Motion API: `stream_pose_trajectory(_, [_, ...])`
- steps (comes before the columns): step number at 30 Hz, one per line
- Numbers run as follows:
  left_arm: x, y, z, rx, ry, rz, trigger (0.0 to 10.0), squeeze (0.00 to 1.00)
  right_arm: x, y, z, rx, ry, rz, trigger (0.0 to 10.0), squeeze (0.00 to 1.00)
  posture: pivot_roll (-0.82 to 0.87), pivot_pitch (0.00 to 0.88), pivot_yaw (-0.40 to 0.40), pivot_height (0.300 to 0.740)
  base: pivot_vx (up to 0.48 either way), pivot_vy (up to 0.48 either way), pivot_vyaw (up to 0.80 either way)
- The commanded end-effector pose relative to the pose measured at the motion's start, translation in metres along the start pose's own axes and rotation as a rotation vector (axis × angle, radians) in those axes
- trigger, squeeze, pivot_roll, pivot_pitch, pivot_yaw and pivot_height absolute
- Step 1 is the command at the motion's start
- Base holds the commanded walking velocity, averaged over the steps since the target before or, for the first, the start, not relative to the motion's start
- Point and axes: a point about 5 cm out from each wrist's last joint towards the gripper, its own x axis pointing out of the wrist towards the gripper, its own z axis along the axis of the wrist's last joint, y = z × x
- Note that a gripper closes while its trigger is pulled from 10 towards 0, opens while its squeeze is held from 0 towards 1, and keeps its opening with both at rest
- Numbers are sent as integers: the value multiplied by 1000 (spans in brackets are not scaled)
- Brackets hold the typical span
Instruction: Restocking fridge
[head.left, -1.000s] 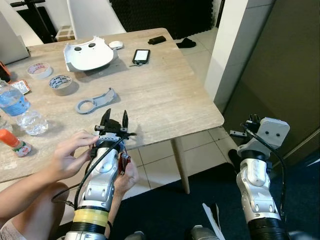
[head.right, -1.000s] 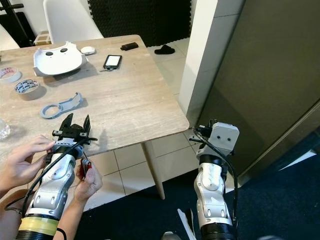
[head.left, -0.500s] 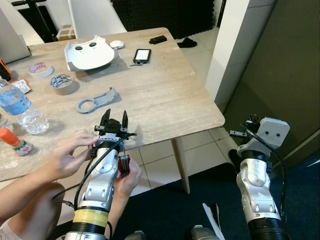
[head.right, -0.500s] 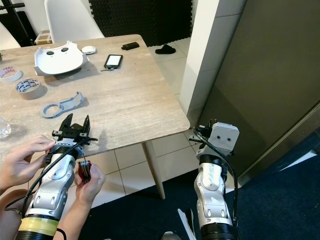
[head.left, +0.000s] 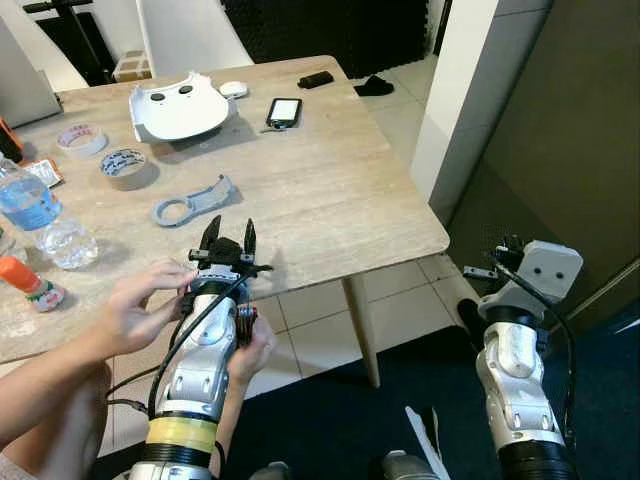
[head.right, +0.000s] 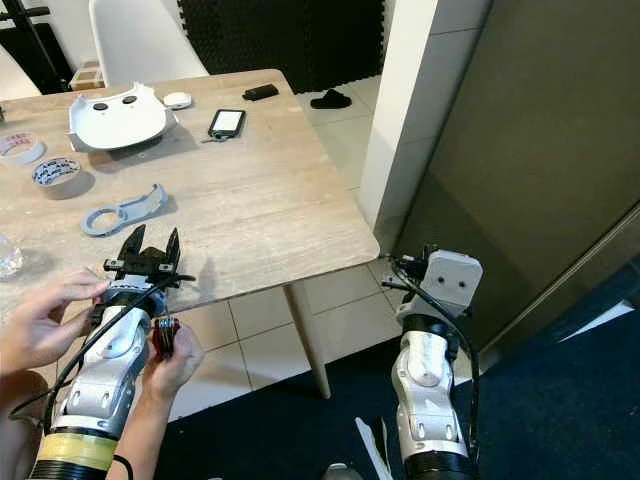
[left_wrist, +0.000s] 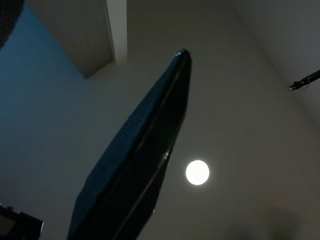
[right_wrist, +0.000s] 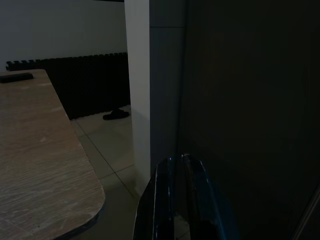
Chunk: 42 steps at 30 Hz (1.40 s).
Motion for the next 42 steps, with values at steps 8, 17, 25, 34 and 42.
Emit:
stream_pose_trajectory(8, [0, 0, -6, 1, 15, 5, 10000, 0, 0, -7, -3, -12, 7, -4, 10000, 0, -5, 82, -4, 740, 0, 0, 0])
stream_pose_trajectory(17, [2, 2, -5, 8, 13, 2, 10000, 0, 1, -1, -3, -9, 10, 7, 10000, 0, 0, 83, 0, 740, 0, 0, 0])
stream_pose_trajectory(25, [2, 2, -3, 6, 4, 11, 10000, 0, 0, -4, 3, 3, -6, 9, 10000, 0, -14, 99, -5, 740, 0, 0, 0])
stream_pose_trajectory(34, [0, -2, -4, 1, 6, 6, 10000, 0, -1, -3, 3, 1, -9, 15, 10000, 0, -29, 96, -6, 740, 0, 0, 0])
stream_pose_trajectory(42, [-1, -1, -5, 2, 6, 2, 10000, 0, -5, 1, -5, -8, 16, 29, 10000, 0, -25, 99, -3, 740, 0, 0, 0])
